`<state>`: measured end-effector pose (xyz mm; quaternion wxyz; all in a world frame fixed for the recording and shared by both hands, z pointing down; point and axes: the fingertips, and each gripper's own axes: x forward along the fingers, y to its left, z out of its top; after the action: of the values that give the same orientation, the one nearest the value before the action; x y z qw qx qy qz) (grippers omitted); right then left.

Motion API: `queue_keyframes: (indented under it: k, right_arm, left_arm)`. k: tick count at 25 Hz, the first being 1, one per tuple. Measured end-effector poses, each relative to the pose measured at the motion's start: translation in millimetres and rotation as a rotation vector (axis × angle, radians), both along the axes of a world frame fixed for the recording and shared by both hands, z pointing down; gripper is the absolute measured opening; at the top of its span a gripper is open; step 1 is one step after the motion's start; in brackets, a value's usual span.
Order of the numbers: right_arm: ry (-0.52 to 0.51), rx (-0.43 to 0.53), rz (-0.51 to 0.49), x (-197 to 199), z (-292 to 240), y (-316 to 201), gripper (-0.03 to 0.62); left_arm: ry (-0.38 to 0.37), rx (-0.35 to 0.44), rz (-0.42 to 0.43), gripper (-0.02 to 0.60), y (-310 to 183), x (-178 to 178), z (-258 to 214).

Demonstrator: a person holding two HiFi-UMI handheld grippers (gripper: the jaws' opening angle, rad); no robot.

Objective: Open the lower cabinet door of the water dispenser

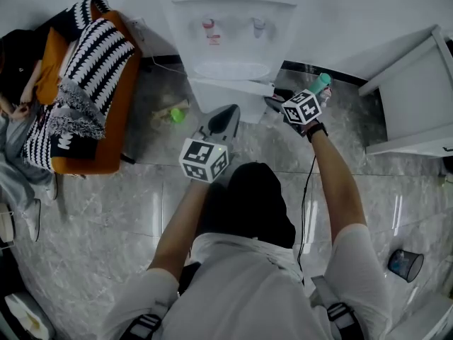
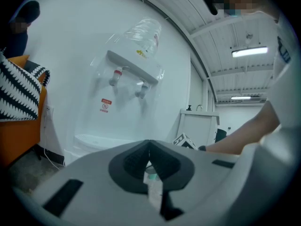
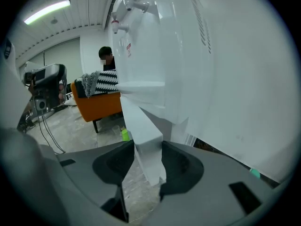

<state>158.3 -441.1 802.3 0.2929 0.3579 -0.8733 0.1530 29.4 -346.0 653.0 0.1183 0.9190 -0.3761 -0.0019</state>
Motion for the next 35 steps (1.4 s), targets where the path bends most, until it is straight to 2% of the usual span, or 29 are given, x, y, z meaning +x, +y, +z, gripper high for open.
queue_keyframes:
  k: [4, 12, 23, 35]
  right_arm:
    - [-0.016, 0.009, 0.0, -3.3, -1.3, 11.9, 0.187]
    - [-0.022, -0.011, -0.069, -15.2, 0.8, 44.8, 0.176]
    - [-0.062, 0.005, -0.074, -28.5, -1.2, 64.0, 0.172]
    - [0.015, -0.014, -0.253, -44.0, 0.7, 95.1, 0.137]
  left_arm:
    - [-0.018, 0.024, -0.008, 0.014, 9.3, -0.3, -3.3]
    - [-0.062, 0.052, -0.017, 0.014, 28.8, -4.9, -6.0]
    - [-0.067, 0.048, -0.017, 0.014, 48.4, -7.7, -1.4]
    - [-0.06, 0.039, -0.047, 0.014, 50.7, -26.3, -2.8]
